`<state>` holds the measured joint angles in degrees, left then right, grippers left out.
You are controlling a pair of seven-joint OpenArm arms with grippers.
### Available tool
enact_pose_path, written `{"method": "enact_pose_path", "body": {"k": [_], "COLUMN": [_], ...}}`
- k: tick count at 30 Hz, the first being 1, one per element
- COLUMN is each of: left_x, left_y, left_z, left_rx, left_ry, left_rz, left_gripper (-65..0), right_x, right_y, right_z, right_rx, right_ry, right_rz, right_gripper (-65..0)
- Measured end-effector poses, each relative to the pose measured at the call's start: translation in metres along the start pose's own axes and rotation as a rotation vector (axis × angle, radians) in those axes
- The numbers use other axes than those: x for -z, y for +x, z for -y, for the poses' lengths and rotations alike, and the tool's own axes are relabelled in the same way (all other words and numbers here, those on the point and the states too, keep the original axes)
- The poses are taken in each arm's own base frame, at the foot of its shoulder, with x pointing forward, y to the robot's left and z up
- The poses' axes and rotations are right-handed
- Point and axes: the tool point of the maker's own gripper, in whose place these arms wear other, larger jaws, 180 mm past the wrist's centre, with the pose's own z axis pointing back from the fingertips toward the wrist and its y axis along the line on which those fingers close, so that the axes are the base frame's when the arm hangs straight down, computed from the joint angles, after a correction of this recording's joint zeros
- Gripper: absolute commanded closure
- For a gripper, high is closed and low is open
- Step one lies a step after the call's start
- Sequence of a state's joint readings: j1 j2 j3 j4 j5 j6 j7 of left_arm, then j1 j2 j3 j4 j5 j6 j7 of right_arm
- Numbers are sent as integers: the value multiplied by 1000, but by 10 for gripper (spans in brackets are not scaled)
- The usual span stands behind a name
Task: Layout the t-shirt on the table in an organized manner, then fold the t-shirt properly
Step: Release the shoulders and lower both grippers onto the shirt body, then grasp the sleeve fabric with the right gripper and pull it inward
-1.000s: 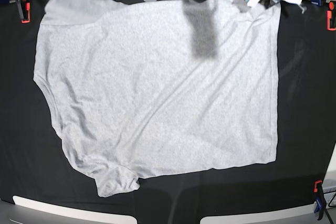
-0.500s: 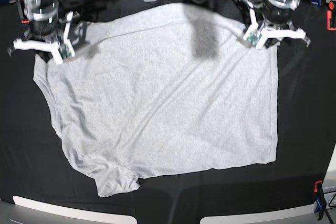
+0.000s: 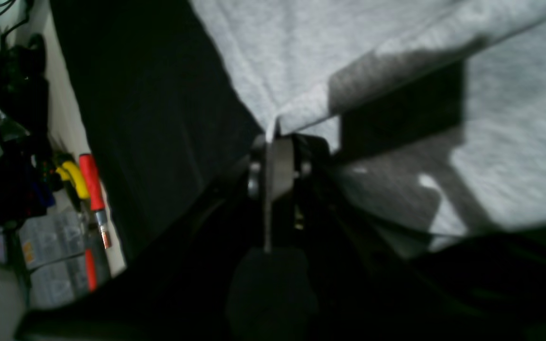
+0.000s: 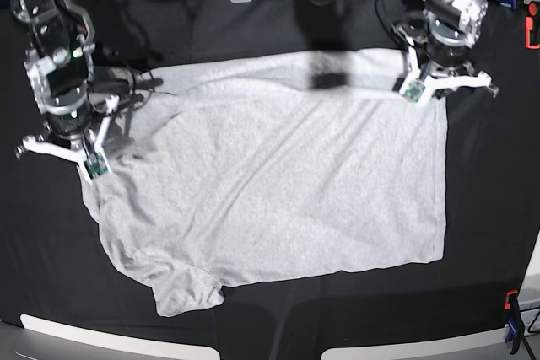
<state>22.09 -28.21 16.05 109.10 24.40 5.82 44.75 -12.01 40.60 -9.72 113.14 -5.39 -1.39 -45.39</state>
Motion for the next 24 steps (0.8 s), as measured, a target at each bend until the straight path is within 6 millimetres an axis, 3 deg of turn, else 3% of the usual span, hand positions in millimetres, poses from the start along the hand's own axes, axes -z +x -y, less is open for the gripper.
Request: {"method": "enact_pose_path", "body": {"k": [5,10,16,21,24], "left_x": [-2,-2,-3,-3,-4], "left_y": [30,29,26,24,32], "left_z": [-3,-3,-29,-28,-29], "left_rx": [10,10,-89,-91,-88], "left_ry": [16,18,149,148,150], "left_rz": [159,158,144,132,177], "left_gripper": [0,0,0,0,0], "right_x": [13,22,33,47,49], "right_y": [15,32,41,31,40], "right_z": [12,27,35,19,7], "right_rx": [20,36,90,145,177], "right_ry": [4,-14,-19,3,22], "right_rz": [26,69,75,26,61], "right_gripper": [0,0,0,0,0]}}
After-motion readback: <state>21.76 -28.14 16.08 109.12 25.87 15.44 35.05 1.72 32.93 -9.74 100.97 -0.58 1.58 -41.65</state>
